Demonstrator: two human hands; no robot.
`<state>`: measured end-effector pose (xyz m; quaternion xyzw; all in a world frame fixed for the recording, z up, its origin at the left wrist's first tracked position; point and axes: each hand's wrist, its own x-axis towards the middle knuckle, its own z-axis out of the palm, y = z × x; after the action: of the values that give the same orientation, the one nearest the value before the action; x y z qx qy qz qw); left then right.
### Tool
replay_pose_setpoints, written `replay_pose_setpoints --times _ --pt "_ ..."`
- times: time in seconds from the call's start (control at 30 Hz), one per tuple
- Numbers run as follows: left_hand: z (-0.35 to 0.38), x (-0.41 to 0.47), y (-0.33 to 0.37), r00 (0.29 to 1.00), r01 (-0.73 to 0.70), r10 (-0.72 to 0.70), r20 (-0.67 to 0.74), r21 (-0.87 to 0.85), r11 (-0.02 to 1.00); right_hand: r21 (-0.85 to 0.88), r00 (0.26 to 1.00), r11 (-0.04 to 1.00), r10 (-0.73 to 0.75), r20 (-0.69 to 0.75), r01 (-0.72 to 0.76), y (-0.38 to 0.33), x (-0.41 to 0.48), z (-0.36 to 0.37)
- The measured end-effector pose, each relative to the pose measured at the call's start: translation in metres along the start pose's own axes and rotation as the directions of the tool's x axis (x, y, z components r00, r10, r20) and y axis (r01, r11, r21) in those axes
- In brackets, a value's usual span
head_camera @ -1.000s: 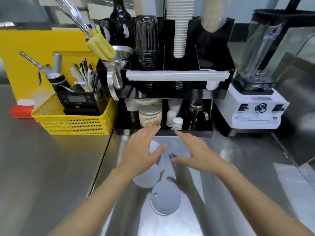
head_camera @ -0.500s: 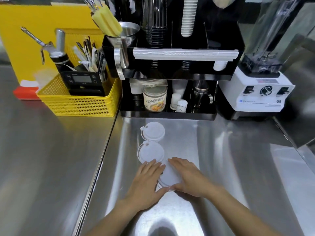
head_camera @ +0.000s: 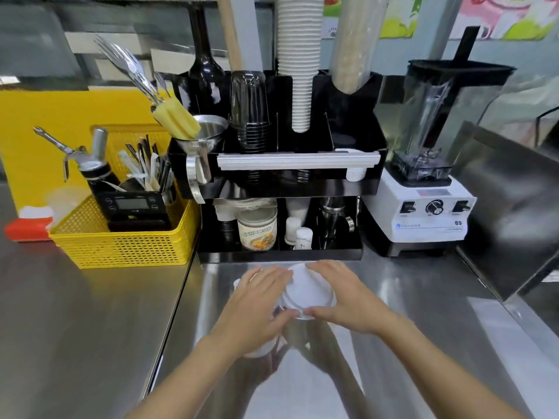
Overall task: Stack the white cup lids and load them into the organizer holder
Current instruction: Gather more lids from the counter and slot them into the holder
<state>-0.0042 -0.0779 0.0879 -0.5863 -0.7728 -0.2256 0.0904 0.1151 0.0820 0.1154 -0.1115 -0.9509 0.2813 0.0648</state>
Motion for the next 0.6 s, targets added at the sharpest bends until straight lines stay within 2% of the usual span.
replay_pose_setpoints --times 0.13,0.27,0.37,0.6 --pt "-0.032 0.057 -0.006 0.995 -0.085 0.09 -0.05 0.101 0.991 -0.055 0.991 0.997 -0.068 -0.119 0.062 -0.005 0.029 -0.049" --pt "-0.057 0.112 -0.004 0.98 -0.108 0.128 -0.15 0.131 0.985 -0.089 0.96 0.992 -0.106 -0.26 0.085 -0.008 0.053 -0.097" --pt "-0.068 0.149 0.004 0.964 -0.098 0.128 -0.233 0.137 0.986 -0.064 0.932 0.995 -0.091 -0.35 0.073 -0.005 0.074 -0.13" --pt "-0.074 0.232 0.004 0.955 -0.112 0.145 -0.26 0.137 0.984 -0.176 0.885 0.984 -0.065 -0.461 -0.019 0.012 0.117 -0.191"
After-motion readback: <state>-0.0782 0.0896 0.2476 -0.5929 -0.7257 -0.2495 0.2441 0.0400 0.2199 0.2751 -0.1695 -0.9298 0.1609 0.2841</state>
